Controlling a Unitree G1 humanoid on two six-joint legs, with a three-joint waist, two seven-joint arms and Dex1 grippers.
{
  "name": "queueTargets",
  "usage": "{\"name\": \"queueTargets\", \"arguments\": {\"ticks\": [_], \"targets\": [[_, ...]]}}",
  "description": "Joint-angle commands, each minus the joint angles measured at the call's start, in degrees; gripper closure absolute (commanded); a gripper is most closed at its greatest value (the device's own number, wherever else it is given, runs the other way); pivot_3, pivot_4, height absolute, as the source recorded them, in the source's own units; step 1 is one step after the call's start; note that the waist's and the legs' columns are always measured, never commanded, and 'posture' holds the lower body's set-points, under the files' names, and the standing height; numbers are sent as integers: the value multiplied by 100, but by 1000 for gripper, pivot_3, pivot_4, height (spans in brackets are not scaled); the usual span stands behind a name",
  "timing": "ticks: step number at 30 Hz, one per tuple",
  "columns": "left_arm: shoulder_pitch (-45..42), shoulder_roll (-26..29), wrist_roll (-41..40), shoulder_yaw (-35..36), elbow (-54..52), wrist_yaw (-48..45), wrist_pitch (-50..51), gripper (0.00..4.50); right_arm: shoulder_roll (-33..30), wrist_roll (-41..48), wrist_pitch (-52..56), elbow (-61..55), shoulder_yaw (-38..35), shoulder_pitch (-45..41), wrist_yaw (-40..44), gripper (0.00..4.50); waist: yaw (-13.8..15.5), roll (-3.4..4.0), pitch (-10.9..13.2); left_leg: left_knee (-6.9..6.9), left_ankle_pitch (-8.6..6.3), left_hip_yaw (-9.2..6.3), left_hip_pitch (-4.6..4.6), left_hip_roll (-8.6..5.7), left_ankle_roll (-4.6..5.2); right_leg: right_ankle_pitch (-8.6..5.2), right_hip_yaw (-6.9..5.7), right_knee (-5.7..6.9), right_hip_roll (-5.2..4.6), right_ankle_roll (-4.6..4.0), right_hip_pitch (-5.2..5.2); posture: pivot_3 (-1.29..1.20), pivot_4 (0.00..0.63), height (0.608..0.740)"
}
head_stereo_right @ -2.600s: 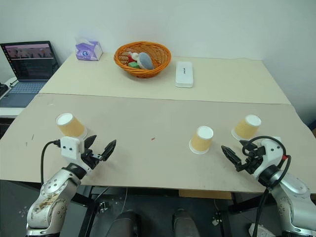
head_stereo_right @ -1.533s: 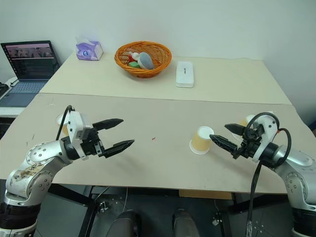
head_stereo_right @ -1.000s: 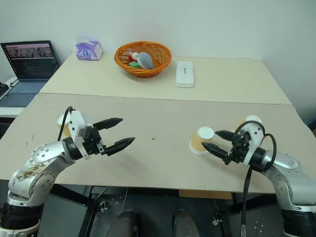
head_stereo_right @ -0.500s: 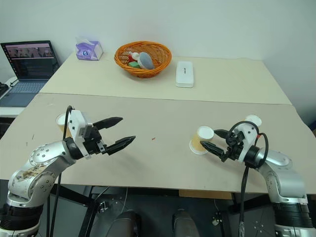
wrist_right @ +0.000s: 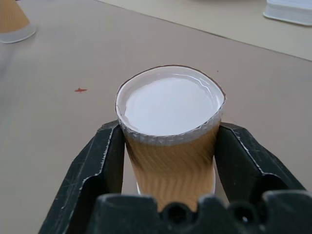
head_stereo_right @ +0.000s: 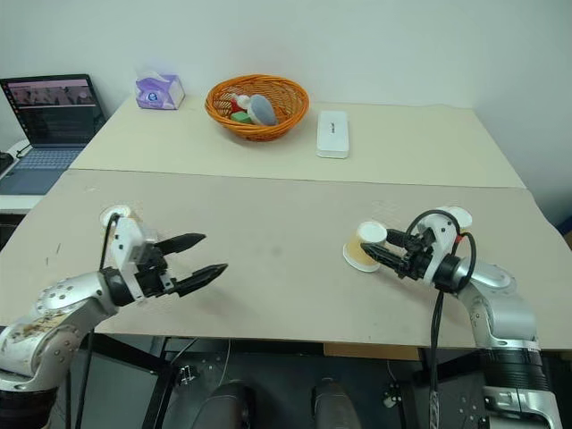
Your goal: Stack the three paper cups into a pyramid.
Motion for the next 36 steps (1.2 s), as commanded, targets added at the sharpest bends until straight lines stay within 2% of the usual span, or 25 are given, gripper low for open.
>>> {"name": "queueTargets", "arguments": {"ticks": [1, 8, 12, 18, 24, 36], "targets": [[116, 28, -1, 368, 156, -109, -225, 0, 68, -36, -279, 106, -83, -334, -7, 1964, 4, 0, 0, 0, 0, 0, 0, 0, 0, 0, 0, -1, 0, 0, 1, 0, 150, 675], [358, -82, -9, 523, 225, -73, -325, 0, 615, 47, -148, 330, 279, -1470, 127, 1964, -20, 4, 5, 0, 0, 1, -1, 3, 0, 1, 0, 3, 1, -2, -4, 0, 150, 675], [369, -149, 1, 497, 163, -20, -337, 0, 938, -8, -94, 416, 623, -1822, 377, 1964, -2, 5, 6, -2, 0, 0, -2, 4, 0, 2, -2, 3, 0, -3, -5, 0, 150, 675], [589, -221, -75, 568, -154, 107, -277, 0, 1636, -578, -590, 1461, 1445, -2476, 755, 1964, -11, 7, 7, -1, 0, -1, -7, 4, -1, 4, -5, 5, -3, -6, -9, 0, 150, 675], [695, -248, -116, 630, -318, 223, -242, 0, 2164, -1035, -1110, 2573, 1769, -3139, 901, 1964, -15, 10, 12, -1, 1, -1, -9, 4, -3, 5, -9, 7, -3, -7, -15, 0, 150, 675], [761, -314, -101, 599, -357, 318, -285, 0, 2764, -1556, -1589, 3340, 2115, -3588, 1327, 1964, -33, 15, 16, -2, 2, -3, -9, 5, -4, 5, -12, 13, -3, -8, -18, 0, 150, 675]]}}
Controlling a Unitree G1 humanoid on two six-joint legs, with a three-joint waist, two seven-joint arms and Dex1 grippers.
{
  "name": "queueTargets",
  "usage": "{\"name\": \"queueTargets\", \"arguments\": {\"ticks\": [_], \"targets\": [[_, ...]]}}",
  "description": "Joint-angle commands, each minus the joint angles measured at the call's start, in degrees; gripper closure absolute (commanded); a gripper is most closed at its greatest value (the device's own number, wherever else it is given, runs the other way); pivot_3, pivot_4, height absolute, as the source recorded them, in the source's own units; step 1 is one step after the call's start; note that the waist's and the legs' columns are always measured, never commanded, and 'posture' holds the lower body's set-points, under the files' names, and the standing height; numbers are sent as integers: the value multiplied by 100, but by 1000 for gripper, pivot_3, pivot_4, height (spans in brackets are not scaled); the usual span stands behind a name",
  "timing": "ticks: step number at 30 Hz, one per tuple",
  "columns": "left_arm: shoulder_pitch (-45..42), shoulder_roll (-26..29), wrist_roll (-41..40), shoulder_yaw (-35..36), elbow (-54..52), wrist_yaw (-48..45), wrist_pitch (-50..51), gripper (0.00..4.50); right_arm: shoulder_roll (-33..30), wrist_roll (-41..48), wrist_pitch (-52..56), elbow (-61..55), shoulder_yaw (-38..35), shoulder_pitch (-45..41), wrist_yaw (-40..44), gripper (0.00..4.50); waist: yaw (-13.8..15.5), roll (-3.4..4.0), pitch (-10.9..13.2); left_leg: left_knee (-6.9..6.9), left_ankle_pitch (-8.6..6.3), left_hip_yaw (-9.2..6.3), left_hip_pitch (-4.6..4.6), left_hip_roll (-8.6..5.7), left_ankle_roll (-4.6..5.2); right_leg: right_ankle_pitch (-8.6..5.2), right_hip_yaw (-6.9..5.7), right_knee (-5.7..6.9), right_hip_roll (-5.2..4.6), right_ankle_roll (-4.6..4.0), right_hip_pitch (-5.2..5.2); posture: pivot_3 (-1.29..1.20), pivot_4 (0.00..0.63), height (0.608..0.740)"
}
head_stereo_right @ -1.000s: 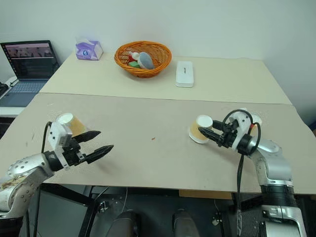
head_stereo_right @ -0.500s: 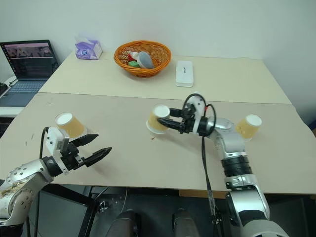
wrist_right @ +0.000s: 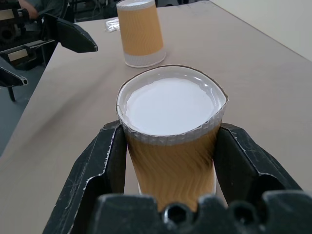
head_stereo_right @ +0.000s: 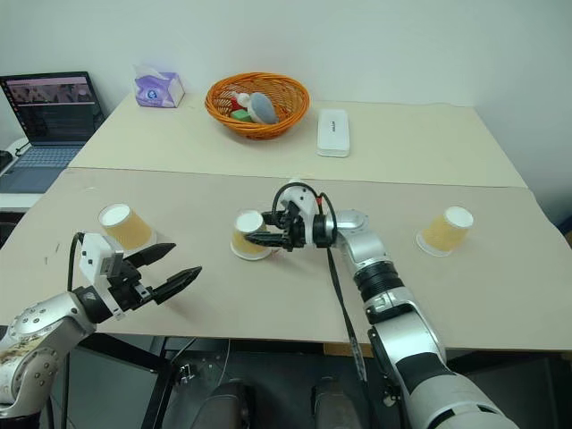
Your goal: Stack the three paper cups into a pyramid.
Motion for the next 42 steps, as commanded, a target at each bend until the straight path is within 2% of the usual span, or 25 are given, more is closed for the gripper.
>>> {"name": "queueTargets", "arguments": {"ticks": [1, 6, 8, 9, 12, 18, 22, 26, 31, 37, 42], "targets": [[-3, -29, -77, 83, -174, 22, -36, 0, 76, -78, -226, 14, -12, -223, 84, 1964, 2, 1, 0, 0, 0, 0, 0, 0, 0, 0, 0, 0, 0, 0, 0, 0, 150, 675], [-24, -71, -51, 37, -171, 28, -44, 0, 159, -163, -334, 156, -47, -253, 21, 1964, -5, 1, 1, 0, 0, -1, 0, 0, -1, 0, -2, 0, 0, 0, -1, 0, 150, 675], [-43, -83, -45, 24, -165, 31, -45, 0, 161, -211, -364, 288, -82, -272, -37, 1204, -6, 2, 1, 0, 0, -1, 0, 0, -1, 0, -2, 0, 0, 0, 0, 0, 150, 675], [-56, -87, -33, 14, -150, 29, -53, 0, 145, -207, -372, 285, -89, -255, 6, 1035, -7, 2, 1, 0, 0, -1, 0, 0, -1, 0, -1, 0, 0, 0, 0, 0, 150, 675], [-88, -94, -11, -7, -112, 16, -66, 0, 161, -265, -343, 451, -169, -343, -254, 30, -8, 2, 1, 0, 0, -1, 0, 0, -1, 0, -2, 0, 0, 0, 0, 0, 150, 675], [-166, -104, 13, -91, -16, -43, -81, 0, 36, 217, 136, 116, -536, -352, 59, 30, -14, 3, 3, 0, 0, -1, 0, 0, -1, 0, -2, 0, 0, 0, 0, 0, 150, 675], [-295, -111, 1, -124, 125, -81, -80, 0, -262, 452, 595, -296, -747, -277, 216, 30, 0, 4, 8, 0, 0, -2, -1, 0, -1, 0, -2, 0, -1, 0, 0, 0, 150, 675], [-458, -118, 28, -283, 262, -181, -87, 0, -1140, 1076, 1625, -1820, -1158, 291, 477, 30, 58, 6, 12, 0, 0, -5, -6, -2, -1, 0, -7, -5, -2, 0, 1, 0, 150, 675], [-560, -110, 73, -416, 349, -275, -117, 0, -1687, 1133, 1882, -3074, -1751, 1193, -466, 30, 44, 5, 14, -1, 0, -10, -13, -3, -1, -1, -14, -12, -5, 0, 0, 0, 150, 675], [-675, -92, 119, -559, 450, -389, -129, 0, -1870, 1628, 2350, -4151, -2498, 1852, -1304, 30, -48, 6, 16, -1, 1, -6, -5, -2, 0, 1, -4, -4, 1, -2, 0, 0, 150, 675], [-815, -86, 124, -671, 528, -521, -108, 0, -2109, 2040, 2826, -4902, -3105, 2296, -1889, 30, 9, 6, 17, -1, 0, -6, -10, -4, 0, 0, -4, -11, -1, 0, 1, 0, 150, 675]]}}
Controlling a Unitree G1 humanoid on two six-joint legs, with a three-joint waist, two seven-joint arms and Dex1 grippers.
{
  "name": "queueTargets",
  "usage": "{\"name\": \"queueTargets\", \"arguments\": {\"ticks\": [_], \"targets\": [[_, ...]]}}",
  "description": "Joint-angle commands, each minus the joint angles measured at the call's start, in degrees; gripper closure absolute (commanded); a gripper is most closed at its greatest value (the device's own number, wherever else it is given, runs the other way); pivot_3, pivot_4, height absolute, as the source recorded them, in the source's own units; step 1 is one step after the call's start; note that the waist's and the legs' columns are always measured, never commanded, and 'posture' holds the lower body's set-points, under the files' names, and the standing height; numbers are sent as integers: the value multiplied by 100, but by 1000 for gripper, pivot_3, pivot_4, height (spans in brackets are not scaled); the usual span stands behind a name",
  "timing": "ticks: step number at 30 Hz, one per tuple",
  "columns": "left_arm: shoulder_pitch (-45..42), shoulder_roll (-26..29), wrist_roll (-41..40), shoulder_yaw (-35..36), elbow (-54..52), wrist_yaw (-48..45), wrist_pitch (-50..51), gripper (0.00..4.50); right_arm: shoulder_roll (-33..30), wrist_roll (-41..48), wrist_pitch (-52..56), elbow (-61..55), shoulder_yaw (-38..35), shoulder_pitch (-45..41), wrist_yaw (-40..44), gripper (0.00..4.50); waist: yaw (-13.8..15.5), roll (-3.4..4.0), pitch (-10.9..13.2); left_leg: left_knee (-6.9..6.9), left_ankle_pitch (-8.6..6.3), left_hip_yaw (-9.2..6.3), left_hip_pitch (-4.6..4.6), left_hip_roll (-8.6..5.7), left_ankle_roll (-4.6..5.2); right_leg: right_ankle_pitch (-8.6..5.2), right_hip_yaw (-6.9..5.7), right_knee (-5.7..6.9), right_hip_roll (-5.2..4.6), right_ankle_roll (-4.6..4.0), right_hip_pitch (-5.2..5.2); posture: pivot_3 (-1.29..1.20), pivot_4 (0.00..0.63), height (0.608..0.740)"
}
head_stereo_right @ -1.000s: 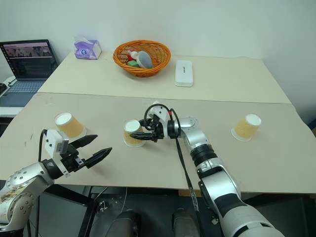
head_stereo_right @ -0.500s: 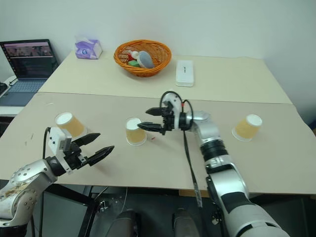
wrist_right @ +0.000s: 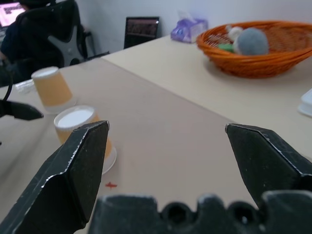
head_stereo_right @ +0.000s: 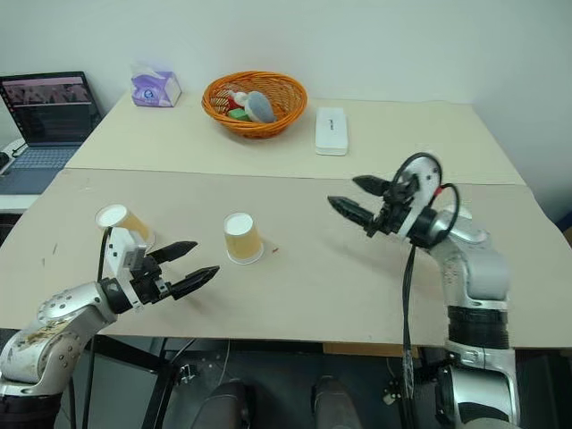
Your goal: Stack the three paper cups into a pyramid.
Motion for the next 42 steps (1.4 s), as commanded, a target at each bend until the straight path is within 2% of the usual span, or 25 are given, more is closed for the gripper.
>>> {"name": "queueTargets", "arguments": {"ticks": [1, 6, 9, 14, 19, 29, 42], "targets": [[-127, 37, 8, -73, -45, -164, -82, 0, -305, 414, 381, -745, -535, 294, -419, 30, 35, 0, 0, 0, 0, 0, 0, 0, 0, 0, 0, -1, 0, 0, 0, 0, 150, 675], [-106, 115, 16, -203, -130, -358, -13, 0, -1023, 993, 872, -1315, -1300, 1165, -269, 30, 78, -2, 1, 0, 0, -1, -1, -1, 0, -1, -1, -2, 0, 1, 4, 0, 150, 675], [-47, 194, 5, -320, -214, -525, 40, 0, -1585, 527, 409, -692, -1996, 1556, -450, 30, 63, -2, 2, 1, 0, 1, 0, -2, 0, -1, 1, -5, -1, 2, 6, 0, 150, 675], [-117, 254, 19, -486, -285, -679, 20, 0, -1982, -55, -264, 248, -2302, 1896, -678, 30, 33, -2, 2, 0, 0, 5, 9, 0, 1, -2, 4, -5, 3, 3, 10, 0, 150, 675], [-326, 248, -82, -884, -655, -859, 116, 0, -1880, -522, -930, 571, -2096, 2268, -800, 30, 30, -1, 2, 0, 0, 14, 10, -2, 1, -3, 17, -4, 4, 4, 9, 0, 150, 675], [-1170, -31, -7, -1216, -539, -806, 92, 0, -1516, -511, -1089, 646, -1611, 2164, -955, 30, 42, -1, 2, 1, 0, 15, 10, -3, 1, -3, 20, -3, 5, 6, 10, 0, 150, 675], [-1356, -372, 329, -1332, -470, -626, -149, 0, -1560, -522, -1103, 894, -1447, 1864, -1032, 30, 49, 0, 2, 1, 0, 14, 11, -3, 1, -2, 20, -2, 5, 6, 11, 0, 150, 675]]}}
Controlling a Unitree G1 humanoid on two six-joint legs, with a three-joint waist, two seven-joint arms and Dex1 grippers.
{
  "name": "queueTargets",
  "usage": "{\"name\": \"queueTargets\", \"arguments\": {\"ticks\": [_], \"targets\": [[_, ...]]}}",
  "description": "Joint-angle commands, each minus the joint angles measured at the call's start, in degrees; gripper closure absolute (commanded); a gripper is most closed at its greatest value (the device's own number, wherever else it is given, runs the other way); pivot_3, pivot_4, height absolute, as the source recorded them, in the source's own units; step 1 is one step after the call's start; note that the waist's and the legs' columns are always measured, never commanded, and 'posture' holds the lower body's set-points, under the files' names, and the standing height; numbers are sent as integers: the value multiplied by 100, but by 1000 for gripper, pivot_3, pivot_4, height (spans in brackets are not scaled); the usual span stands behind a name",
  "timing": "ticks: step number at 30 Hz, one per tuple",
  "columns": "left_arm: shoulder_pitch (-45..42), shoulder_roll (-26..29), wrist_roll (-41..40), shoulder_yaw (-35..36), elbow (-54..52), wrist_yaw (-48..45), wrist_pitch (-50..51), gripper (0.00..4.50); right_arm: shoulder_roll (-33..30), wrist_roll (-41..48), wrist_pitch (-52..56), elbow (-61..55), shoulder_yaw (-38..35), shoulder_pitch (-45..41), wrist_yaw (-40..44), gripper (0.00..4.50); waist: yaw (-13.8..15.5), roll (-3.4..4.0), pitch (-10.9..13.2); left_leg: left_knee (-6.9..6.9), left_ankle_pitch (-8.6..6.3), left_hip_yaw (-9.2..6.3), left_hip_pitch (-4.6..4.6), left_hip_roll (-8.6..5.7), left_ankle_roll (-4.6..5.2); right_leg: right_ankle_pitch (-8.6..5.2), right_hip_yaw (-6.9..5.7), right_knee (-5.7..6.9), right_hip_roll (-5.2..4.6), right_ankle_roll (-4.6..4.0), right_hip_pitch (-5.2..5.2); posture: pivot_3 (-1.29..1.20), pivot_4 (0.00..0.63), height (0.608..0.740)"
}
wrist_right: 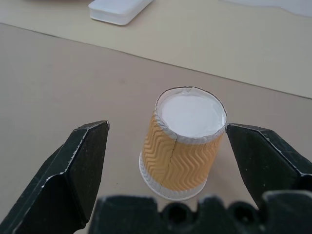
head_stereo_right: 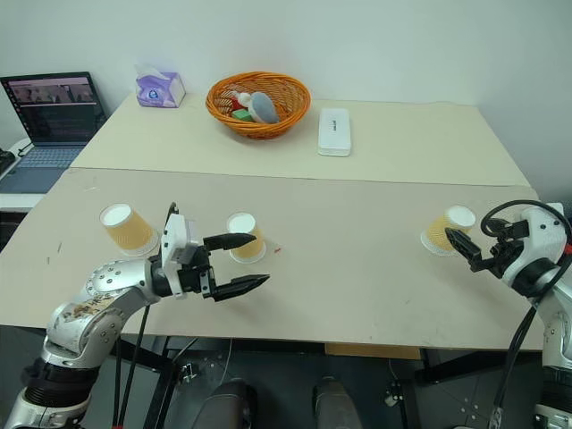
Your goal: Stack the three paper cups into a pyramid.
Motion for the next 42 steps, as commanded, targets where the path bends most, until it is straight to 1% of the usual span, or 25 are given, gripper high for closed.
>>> {"name": "queueTargets", "arguments": {"ticks": [1, 8, 15, 24, 27, 29, 30, 31, 33, 36, 38, 40, 42], "targets": [[-145, -73, 27, -33, -99, 20, -131, 0, -88, -25, -181, 44, -27, -165, -52, 30, 1, 0, 0, 0, 0, 0, 0, 0, 0, 0, 0, 0, 0, 0, 0, 0, 150, 675], [-227, -155, 25, -39, -80, 36, -114, 0, -53, -183, -419, 544, 178, -449, -113, 30, -2, 0, 0, 0, 0, 0, 0, -1, 0, 0, 1, 1, 0, 0, 0, 0, 150, 675], [-280, -205, 9, -4, -79, 83, -91, 0, 7, -378, -856, 1421, 459, -913, -82, 30, -3, 0, 0, 0, 0, 0, 0, -1, 0, 0, 1, 0, 0, 0, 0, 0, 150, 675], [-283, -227, -32, 98, -133, 264, -47, 0, 17, -451, -1243, 2185, 599, -1236, 11, 30, -2, 0, 0, 0, 0, 0, 0, -2, 0, 1, 1, 0, -1, 1, 1, 0, 150, 675], [-268, -222, -93, 153, -194, 309, -10, 0, 17, -466, -1309, 2347, 612, -1353, -14, 740, -12, 0, 0, 0, 0, 0, 0, -2, 0, 1, 2, 1, -1, 0, 0, 0, 150, 675], [-228, -215, -141, 215, -278, 368, 23, 0, 43, -438, -1363, 2372, 613, -1408, 7, 1363, -10, 0, 0, 0, 0, 0, 1, -1, 0, 1, 1, 2, 0, 0, 1, 0, 150, 675], [-205, -207, -173, 252, -304, 399, 62, 0, 66, -416, -1371, 2383, 604, -1436, 2, 1774, -12, 0, 0, 0, 0, 0, 1, -1, 0, 1, 1, 2, 0, 1, 0, 0, 150, 675], [-171, -176, -217, 299, -307, 417, 134, 0, 77, -409, -1390, 2386, 609, -1459, 15, 1925, -15, 0, 0, 0, 0, 0, 1, -1, 0, 1, 2, 2, 0, 1, 0, 0, 150, 675], [-109, -98, -321, 386, -294, 414, 257, 0, 82, -435, -1404, 2409, 634, -1512, 0, 1943, -14, 0, 0, 0, 0, 0, 1, -1, 0, 1, 2, 1, -1, 1, 0, 0, 150, 675], [123, 234, -588, 660, -335, 258, 540, 0, 52, -439, -1407, 2302, 720, -1717, 67, 1943, -32, 2, 1, 0, 0, 0, 1, 0, 0, 1, 2, 3, 0, 0, -1, 0, 150, 675], [174, 351, -660, 815, -338, 309, 607, 0, 26, -423, -1371, 2243, 755, -1849, 107, 1943, -40, 4, 3, 0, 0, 0, 1, 0, 0, 1, 3, 4, 0, 0, -3, 0, 150, 675], [137, 439, -854, 1225, -274, 520, 760, 0, 10, -312, -1259, 2034, 828, -2163, 263, 1943, -35, 6, 4, 0, 0, 0, 1, 0, 0, 1, 2, 5, 0, 0, -2, 0, 150, 675], [108, 499, -1180, 1737, -224, 736, 952, 0, 64, 148, -804, 1458, 974, -2515, 756, 1943, -62, 17, 12, 1, 0, 1, 0, 0, 0, 2, 3, 6, 0, 1, -4, 0, 150, 675]]}}
